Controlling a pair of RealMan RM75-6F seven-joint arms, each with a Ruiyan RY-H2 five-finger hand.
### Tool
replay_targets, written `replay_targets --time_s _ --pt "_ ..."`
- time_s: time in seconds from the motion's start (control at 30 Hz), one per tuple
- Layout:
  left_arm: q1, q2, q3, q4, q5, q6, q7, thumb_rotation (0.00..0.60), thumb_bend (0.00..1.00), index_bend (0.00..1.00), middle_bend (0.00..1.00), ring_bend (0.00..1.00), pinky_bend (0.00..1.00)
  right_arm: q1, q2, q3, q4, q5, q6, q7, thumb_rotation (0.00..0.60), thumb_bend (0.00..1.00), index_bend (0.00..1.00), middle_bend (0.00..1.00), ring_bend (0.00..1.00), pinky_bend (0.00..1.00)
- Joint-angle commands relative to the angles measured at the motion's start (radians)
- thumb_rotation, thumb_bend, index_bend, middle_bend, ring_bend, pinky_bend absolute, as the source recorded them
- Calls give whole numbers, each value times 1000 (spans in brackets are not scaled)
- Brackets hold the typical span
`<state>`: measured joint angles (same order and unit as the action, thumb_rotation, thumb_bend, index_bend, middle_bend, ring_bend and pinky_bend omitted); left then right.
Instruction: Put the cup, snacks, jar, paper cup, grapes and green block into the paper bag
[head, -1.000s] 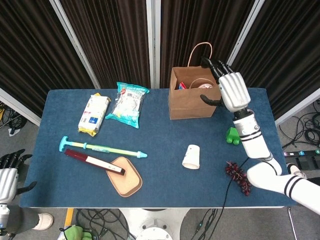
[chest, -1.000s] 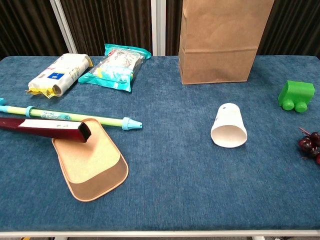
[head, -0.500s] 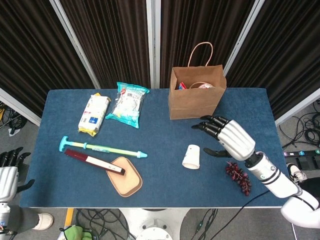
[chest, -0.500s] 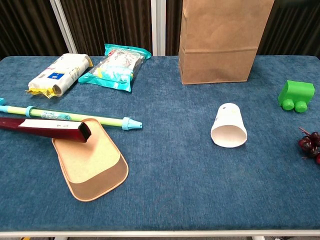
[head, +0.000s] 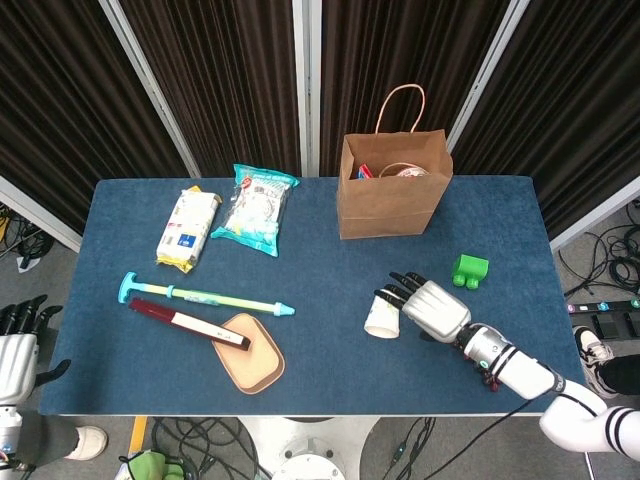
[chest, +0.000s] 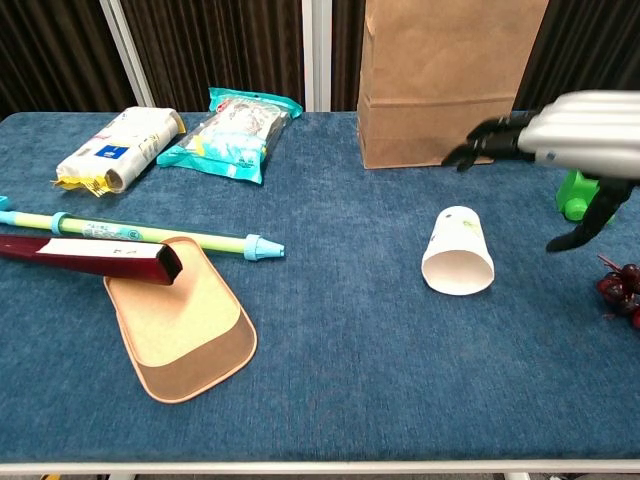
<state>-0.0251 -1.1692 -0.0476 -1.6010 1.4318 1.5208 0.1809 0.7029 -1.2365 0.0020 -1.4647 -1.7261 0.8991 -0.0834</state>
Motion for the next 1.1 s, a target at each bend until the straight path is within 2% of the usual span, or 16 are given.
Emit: replay_targets --time_s 0.03,0.2,0.3,0.47,0.6,0.73,0.8,0.9,1.0,1.1 --pt "1 1 2 -1 1 -1 -5 600 3 293 226 155 136 11 -52 -16 60 6 -16 -44 600 0 73 142 27 163" --pt "3 2 2 0 0 0 -11 600 3 293 226 155 136 19 -123 -33 137 -16 -6 -51 600 0 69 146 27 158" --pt "4 1 3 1 -1 0 -15 600 3 292 226 155 136 26 -172 -43 201 -36 8 -53 600 9 99 168 28 158" --pt "6 -1 5 6 -2 -2 -24 600 3 293 226 155 136 35 -261 -61 322 -76 57 -21 600 72 231 220 47 158" --pt "7 0 8 8 2 -4 -46 600 3 293 225 155 136 40 -313 -74 398 -93 83 1 600 114 299 253 77 167" --pt "9 -1 8 13 5 -1 -56 600 3 292 225 155 136 33 -367 -70 482 -109 165 40 600 196 443 389 165 226" --pt "9 -1 8 15 5 -2 -57 600 3 293 225 155 136 31 -376 -66 500 -110 198 66 600 211 477 412 180 239" --pt "11 -1 10 19 6 0 -63 600 3 293 226 155 136 33 -358 -38 481 -104 269 104 600 212 487 414 181 241" --pt "12 0 9 21 5 0 -68 600 3 293 225 155 135 38 -310 20 414 -87 357 125 600 212 487 414 181 241" --pt "12 -2 10 24 8 0 -72 600 3 293 226 155 136 46 -238 103 326 -45 426 127 600 212 487 414 181 242"
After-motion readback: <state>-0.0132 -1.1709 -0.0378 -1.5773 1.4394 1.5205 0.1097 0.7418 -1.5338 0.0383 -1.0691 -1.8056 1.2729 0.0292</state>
